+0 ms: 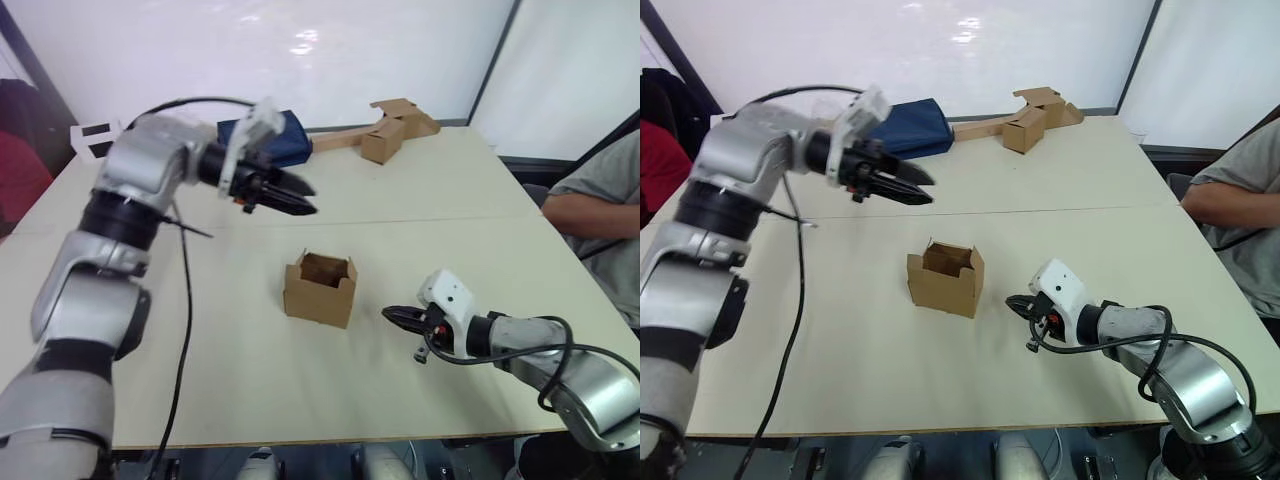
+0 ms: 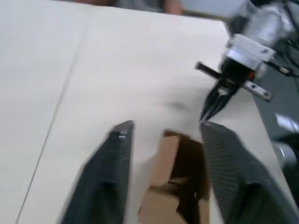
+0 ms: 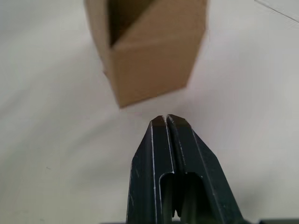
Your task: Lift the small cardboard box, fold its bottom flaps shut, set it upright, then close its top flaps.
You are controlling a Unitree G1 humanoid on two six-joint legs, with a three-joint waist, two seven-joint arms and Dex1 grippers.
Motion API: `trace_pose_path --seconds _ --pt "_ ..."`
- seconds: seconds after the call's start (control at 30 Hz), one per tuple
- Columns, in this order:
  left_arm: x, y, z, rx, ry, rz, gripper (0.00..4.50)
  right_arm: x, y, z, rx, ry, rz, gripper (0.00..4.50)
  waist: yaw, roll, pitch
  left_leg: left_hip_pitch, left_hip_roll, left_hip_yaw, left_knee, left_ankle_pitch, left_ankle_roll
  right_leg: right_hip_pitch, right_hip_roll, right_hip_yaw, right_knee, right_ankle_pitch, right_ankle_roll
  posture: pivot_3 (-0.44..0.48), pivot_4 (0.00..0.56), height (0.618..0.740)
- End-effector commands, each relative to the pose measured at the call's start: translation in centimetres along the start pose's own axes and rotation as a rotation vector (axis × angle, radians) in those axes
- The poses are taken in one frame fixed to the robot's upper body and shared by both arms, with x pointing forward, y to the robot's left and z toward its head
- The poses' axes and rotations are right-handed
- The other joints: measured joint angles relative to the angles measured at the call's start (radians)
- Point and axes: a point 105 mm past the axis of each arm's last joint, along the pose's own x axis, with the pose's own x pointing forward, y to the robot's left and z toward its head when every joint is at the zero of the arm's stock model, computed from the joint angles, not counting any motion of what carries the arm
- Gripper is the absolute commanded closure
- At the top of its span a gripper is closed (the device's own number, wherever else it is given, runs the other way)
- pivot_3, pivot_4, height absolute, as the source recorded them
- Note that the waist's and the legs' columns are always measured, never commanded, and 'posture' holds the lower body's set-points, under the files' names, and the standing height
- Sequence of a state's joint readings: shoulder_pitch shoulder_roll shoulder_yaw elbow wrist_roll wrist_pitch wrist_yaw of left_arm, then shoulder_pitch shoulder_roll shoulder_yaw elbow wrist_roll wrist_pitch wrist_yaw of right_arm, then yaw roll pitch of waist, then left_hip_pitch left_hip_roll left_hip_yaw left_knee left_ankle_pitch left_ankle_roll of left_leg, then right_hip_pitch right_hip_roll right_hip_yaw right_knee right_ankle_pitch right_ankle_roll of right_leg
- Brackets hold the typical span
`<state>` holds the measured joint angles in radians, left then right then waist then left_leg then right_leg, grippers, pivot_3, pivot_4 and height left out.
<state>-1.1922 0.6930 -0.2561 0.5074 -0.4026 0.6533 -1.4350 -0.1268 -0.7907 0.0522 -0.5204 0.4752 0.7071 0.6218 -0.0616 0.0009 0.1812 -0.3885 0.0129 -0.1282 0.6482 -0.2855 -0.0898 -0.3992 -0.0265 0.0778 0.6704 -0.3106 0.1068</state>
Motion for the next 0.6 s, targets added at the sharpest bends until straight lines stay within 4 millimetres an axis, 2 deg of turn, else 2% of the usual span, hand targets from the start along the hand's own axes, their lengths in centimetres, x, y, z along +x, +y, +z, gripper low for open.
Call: trace_pose_path --seconds 0.03,0.07,0.1,0.13,0.2,0.23,0.33,0.47,0.6 --pt "-1.4 0.8 -2.8 -0.104 -0.106 0.174 3.78 0.4 -0.7 0.1 -0.016 -0.018 -0.003 4.5 -0.003 -0.001 0.001 0.0 0.0 0.0 0.0 0.0 0.0 0.0 0.0 0.0 0.001 0.0 0.0 0.0 0.15 0.74" --pt "-1.5 0.8 -3.6 -0.125 -0.124 0.208 4.22 0.5 -0.9 0.0 -0.015 -0.016 0.0 4.5 -0.004 -0.001 0.001 -0.001 0.0 -0.001 0.001 0.0 0.0 0.0 0.0 0.0 0.001 0.0 0.0 0.0 0.15 0.74" --pt "-1.5 0.7 -4.3 -0.138 -0.132 0.236 4.47 0.6 -1.0 -0.1 -0.016 -0.014 0.002 4.5 -0.003 -0.002 0.001 -0.002 0.0 -0.001 0.002 0.0 0.0 -0.001 0.0 -0.001 0.001 0.0 0.0 0.0 0.15 0.74" --pt "-1.3 0.5 -5.4 -0.145 -0.125 0.265 4.47 0.7 -1.1 -0.1 -0.017 -0.013 0.005 4.5 0.003 -0.002 0.001 -0.003 0.0 -0.001 0.002 0.0 0.0 -0.001 -0.001 -0.001 0.0 0.0 0.0 0.0 0.15 0.74" --pt "-0.5 0.3 -9.1 -0.132 -0.008 0.351 4.47 1.2 -1.3 0.1 -0.015 -0.016 0.018 4.5 0.009 -0.002 0.001 -0.004 0.0 -0.002 0.004 0.0 -0.001 -0.001 -0.001 -0.002 0.0 0.0 0.0 0.0 0.15 0.74" --pt "-0.1 0.2 -9.9 -0.175 -0.025 0.389 4.47 1.5 -1.3 0.1 -0.017 -0.017 0.026 4.5 0.012 -0.002 0.001 -0.003 -0.001 -0.002 0.004 0.0 -0.001 -0.001 -0.002 -0.002 0.0 0.0 0.0 0.0 0.15 0.74" --pt "1.0 -0.1 -11.1 -0.22 -0.05 0.443 4.47 2.3 -1.3 0.1 -0.032 -0.01 0.055 4.5 0.026 -0.002 0.0 -0.002 -0.001 -0.002 0.004 0.0 -0.001 0.001 -0.002 -0.002 0.0 0.0 0.0 0.0 0.15 0.74" --pt "2.6 -1.2 -13.4 -0.221 0.022 0.433 4.47 3.2 -1.5 -0.3 -0.059 0.014 0.056 4.5 0.023 -0.003 0.0 -0.002 -0.001 -0.002 0.004 0.0 -0.001 0.001 -0.002 -0.003 0.0 0.0 0.0 0.0 0.15 0.74" --pt "4.1 -2.6 -14.2 -0.302 0.002 0.378 4.47 4.3 -1.8 -0.7 -0.092 0.039 0.037 4.5 0.019 -0.003 0.0 -0.002 -0.001 -0.002 0.004 0.0 -0.001 0.001 -0.002 -0.003 0.001 0.0 0.0 0.0 0.15 0.74"
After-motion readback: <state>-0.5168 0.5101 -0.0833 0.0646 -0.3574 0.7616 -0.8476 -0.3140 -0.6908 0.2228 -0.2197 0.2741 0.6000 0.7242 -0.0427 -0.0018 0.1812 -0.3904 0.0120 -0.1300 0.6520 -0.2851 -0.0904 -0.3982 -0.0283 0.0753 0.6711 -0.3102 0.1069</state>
